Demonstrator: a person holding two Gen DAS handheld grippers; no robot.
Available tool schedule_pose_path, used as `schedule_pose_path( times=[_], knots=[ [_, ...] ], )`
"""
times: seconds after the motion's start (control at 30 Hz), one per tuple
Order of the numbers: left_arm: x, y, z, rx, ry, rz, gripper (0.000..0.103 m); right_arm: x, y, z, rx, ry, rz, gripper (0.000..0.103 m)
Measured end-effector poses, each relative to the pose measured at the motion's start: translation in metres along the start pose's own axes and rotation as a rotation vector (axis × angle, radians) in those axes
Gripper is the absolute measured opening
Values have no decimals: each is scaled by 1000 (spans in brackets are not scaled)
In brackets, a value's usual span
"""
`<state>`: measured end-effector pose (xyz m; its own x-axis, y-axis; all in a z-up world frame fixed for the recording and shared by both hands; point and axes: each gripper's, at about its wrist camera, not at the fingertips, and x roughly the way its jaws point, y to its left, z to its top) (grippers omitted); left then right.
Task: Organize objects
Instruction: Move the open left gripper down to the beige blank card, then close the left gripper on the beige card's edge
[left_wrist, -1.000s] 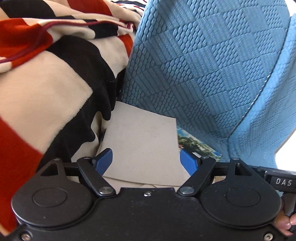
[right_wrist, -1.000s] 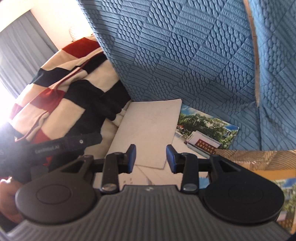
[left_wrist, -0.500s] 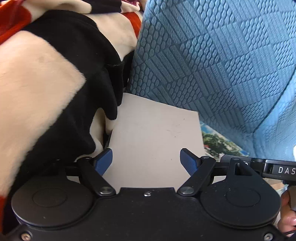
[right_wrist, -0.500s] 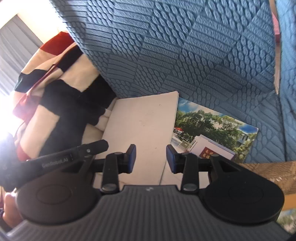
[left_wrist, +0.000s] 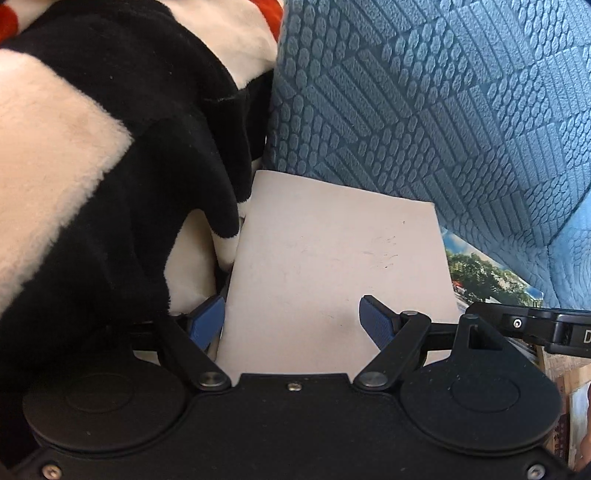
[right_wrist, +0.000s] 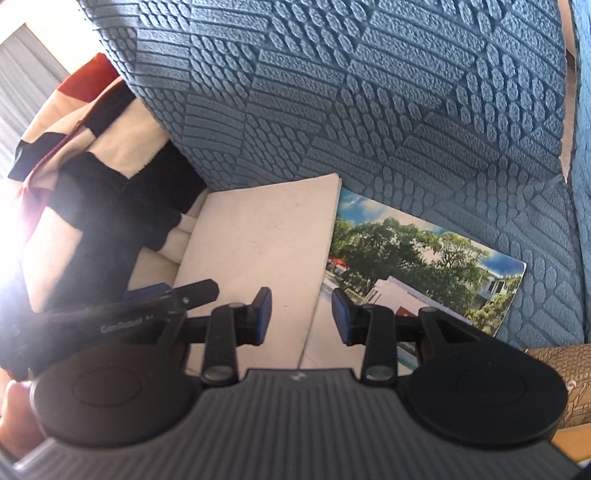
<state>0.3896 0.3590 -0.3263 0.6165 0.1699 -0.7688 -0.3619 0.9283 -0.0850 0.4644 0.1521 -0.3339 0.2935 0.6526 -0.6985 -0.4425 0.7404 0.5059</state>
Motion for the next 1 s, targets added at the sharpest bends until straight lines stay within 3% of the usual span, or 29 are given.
schedule_pose_path(
  times=[0.4,0.6,0.83,1.0],
  knots=[
    [5,3,2,-45,34,-5,73,5,-2,-1,15,9,0,39],
    [-7,17,4,-124,4,-59,52,6,-4,-1,24,15,8,39],
    [-34,31,9,-185,-63,-234,41,7,-12,1,76,22,40,38],
    [-24,50,15,-362,25,-407,28,10,-23,5,161,34,83,37]
  ],
)
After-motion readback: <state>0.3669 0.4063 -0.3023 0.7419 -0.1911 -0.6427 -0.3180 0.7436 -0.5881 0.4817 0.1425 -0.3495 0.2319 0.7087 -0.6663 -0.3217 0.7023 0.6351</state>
